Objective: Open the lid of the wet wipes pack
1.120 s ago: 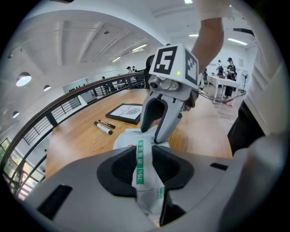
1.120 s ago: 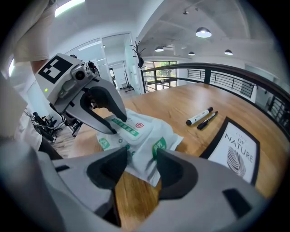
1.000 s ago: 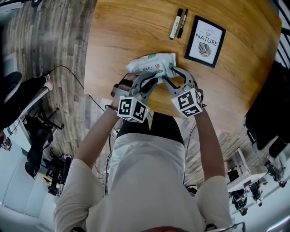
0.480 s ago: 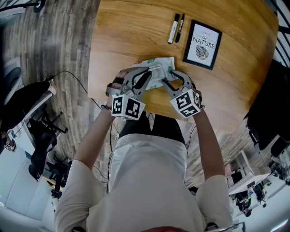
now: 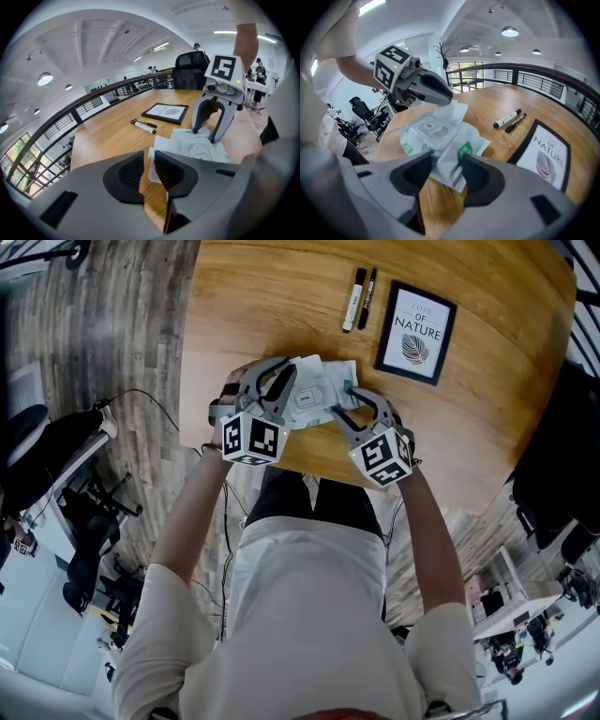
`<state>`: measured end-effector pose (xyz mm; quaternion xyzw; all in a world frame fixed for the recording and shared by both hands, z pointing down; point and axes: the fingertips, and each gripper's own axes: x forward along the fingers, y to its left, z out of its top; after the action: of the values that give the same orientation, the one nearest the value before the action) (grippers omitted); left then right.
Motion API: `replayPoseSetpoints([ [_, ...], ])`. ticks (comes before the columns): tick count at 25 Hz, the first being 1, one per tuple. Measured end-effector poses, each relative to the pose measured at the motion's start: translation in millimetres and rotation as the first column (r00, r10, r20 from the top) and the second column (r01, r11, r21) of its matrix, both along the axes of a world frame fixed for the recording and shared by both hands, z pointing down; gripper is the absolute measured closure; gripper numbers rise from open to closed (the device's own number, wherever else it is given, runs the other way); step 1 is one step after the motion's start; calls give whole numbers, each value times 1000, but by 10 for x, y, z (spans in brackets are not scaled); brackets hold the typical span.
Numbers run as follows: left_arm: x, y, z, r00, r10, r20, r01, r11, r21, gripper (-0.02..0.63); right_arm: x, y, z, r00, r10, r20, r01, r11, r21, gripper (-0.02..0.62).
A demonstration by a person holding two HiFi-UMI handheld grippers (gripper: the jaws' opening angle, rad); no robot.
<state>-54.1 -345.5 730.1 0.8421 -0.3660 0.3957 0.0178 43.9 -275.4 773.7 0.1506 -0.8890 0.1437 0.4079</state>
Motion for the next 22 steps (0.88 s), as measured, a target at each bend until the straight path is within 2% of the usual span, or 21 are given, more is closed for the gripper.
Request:
replayPoseSetpoints([
  [7,-11,1,115,999,-20,37,21,999,-26,541,17,24,22,1000,-3,-24,3,1000,-24,400],
  [11,14,7,-5,998,-20,57,21,1000,-19,535,22,-10,-20,1000,8,-23,-9,998,-65,400],
  [16,81,124,-270,996,-27,89,26,1000,14,532,42,-37,-236,1000,8,-1,-8,999,-43,400],
  [22,52,328,-580,991,-101,84,99,995,34,532,94,-27,-565,1000,-9,20,9,1000,1,400],
])
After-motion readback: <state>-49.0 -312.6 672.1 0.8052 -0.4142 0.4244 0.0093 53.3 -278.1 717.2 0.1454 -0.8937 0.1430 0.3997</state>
